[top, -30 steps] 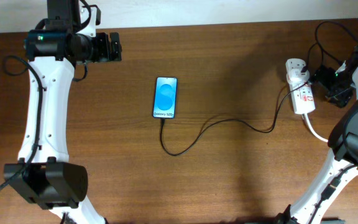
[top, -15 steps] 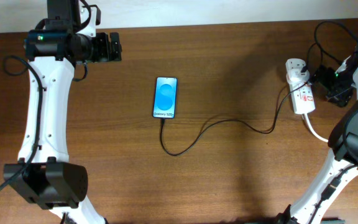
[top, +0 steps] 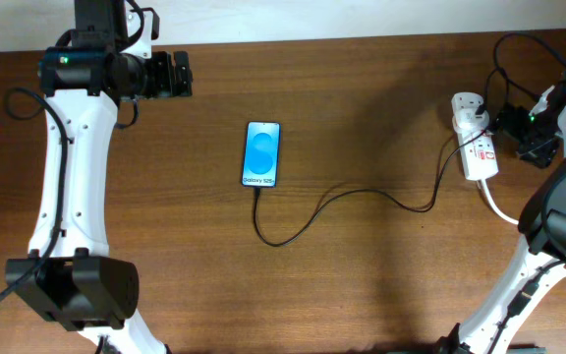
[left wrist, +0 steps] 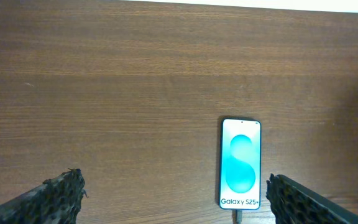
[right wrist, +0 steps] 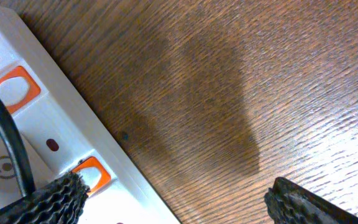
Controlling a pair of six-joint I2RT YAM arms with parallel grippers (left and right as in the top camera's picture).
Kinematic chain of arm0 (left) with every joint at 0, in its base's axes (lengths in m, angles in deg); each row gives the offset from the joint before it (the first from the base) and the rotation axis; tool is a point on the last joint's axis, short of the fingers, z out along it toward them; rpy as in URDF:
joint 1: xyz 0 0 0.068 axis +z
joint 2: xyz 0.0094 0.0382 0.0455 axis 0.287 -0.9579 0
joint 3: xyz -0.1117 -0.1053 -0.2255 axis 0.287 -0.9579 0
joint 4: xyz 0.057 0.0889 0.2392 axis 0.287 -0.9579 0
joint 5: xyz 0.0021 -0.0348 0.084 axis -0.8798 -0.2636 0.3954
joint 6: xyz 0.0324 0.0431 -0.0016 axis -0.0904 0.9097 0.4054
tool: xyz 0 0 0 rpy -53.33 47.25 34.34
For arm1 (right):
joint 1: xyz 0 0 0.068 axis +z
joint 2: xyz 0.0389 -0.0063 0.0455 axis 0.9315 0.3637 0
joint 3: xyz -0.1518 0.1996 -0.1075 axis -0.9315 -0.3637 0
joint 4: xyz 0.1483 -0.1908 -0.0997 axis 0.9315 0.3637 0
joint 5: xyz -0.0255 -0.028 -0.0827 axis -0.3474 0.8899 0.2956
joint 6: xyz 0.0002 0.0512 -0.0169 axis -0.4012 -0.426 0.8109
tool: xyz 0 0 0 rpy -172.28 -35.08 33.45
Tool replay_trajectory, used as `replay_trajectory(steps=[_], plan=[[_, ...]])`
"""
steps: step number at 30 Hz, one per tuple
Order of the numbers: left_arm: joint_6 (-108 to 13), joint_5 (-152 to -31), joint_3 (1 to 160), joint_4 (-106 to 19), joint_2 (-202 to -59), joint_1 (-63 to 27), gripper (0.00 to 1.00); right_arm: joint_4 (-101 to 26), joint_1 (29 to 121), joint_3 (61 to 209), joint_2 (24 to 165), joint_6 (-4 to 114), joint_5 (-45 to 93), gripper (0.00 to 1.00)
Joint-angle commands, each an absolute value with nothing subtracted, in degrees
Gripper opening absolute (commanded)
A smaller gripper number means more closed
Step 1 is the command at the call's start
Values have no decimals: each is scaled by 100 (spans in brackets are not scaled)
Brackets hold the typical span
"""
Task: Plug charger to phone and switch on socket
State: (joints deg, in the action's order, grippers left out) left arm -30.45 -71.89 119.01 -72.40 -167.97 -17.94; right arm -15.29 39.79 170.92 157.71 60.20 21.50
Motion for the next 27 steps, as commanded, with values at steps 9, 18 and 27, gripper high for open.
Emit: replay_trajectory(steps=[9, 18, 27], plan=[[-3015, -7145, 11882, -7251, -16847, -1789, 99, -1511, 4877, 17135, 15917, 6330, 690, 98], [-3015, -7145, 11882, -7251, -16847, -1789, 99, -1490, 4829, 17170, 15917, 6306, 259, 98], [-3015, -7145, 11882, -7251, -16847, -1789, 99, -1271, 4567, 17275, 15502, 5803, 744, 98]])
